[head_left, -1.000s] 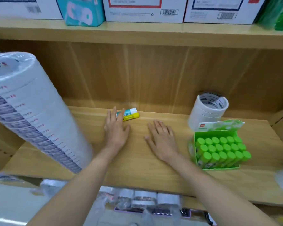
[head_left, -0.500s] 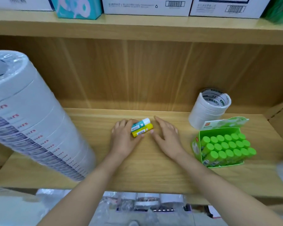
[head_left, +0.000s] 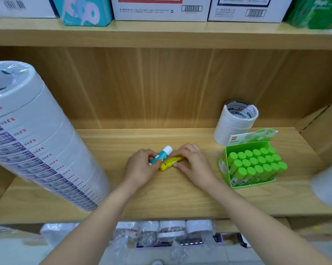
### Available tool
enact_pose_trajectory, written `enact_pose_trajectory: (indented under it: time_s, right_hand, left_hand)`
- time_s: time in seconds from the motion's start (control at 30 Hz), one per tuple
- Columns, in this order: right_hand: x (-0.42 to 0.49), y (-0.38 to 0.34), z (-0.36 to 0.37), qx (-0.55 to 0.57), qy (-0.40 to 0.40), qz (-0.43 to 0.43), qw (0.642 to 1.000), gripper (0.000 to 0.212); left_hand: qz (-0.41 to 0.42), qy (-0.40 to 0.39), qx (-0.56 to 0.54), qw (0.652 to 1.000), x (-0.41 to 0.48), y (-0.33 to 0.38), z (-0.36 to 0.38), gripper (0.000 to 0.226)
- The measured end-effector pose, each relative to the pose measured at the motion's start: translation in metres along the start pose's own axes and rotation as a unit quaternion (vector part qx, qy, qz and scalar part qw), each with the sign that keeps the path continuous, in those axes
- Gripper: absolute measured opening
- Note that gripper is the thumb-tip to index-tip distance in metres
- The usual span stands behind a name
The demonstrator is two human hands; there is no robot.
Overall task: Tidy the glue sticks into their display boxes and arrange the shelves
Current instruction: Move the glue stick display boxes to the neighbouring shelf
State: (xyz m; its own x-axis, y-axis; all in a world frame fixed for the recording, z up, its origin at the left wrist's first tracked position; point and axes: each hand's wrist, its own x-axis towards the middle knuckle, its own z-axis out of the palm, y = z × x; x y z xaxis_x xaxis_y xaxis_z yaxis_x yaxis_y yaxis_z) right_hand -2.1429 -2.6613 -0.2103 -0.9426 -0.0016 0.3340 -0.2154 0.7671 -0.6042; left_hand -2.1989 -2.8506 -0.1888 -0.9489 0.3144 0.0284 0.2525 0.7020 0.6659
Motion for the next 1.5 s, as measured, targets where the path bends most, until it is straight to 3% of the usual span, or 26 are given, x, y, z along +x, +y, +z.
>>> enact_pose_trajectory:
  time_s: [0.13, 0.27, 0.43, 0.67, 0.87, 0.97, 1.13, 1.2, 1.3, 1.4, 1.5]
  right_hand:
    - [-0.008, -0.004, -0.010, 0.010, 0.007, 0.039, 0.999, 0.016]
    - [-0.021, -0.021, -0.025, 0.198, 0.039, 0.133, 0.970, 0.016]
    - [-0.038, -0.042, -0.051, 0.279, 0.108, 0.117, 0.947, 0.021]
    - [-0.080, -0.036, -0.089, 0.299, 0.067, 0.081, 0.948, 0.010]
    - [-0.121, -0.033, -0.120, 0.425, 0.004, 0.055, 0.904, 0.019]
    - [-0.139, -0.024, -0.139, 0.432, -0.010, 0.073, 0.899, 0.017]
    - [-0.153, -0.003, -0.166, 0.423, 0.089, 0.128, 0.893, 0.014]
    - [-0.155, 0.008, -0.177, 0.392, 0.156, 0.148, 0.895, 0.013]
    - [-0.159, 0.026, -0.190, 0.353, 0.219, 0.176, 0.893, 0.014]
    - [-0.156, 0.037, -0.193, 0.333, 0.238, 0.205, 0.889, 0.016]
    - [-0.147, 0.043, -0.185, 0.345, 0.232, 0.241, 0.877, 0.019]
  left_hand:
    - [-0.059, 0.018, -0.188, 0.980, -0.003, -0.003, 0.000, 0.005]
    - [-0.072, 0.041, -0.301, 0.950, -0.022, 0.013, -0.001, 0.008]
    - [-0.097, 0.019, -0.372, 0.923, -0.055, 0.042, 0.009, 0.013]
    - [-0.084, 0.003, -0.474, 0.877, -0.112, 0.082, 0.028, 0.024]
    - [-0.008, -0.098, -0.448, 0.889, -0.143, 0.122, 0.051, 0.022]
    - [-0.013, -0.120, -0.449, 0.885, -0.148, 0.144, 0.060, 0.017]
    - [0.005, -0.125, -0.367, 0.922, -0.129, 0.164, 0.080, 0.019]
    - [0.017, -0.099, -0.309, 0.946, -0.114, 0.162, 0.088, 0.033]
    - [0.027, -0.048, -0.201, 0.978, -0.097, 0.153, 0.097, 0.074]
    - [0.039, -0.083, -0.218, 0.972, -0.080, 0.151, 0.105, 0.105]
    - [0.057, -0.108, -0.247, 0.961, -0.069, 0.151, 0.116, 0.113]
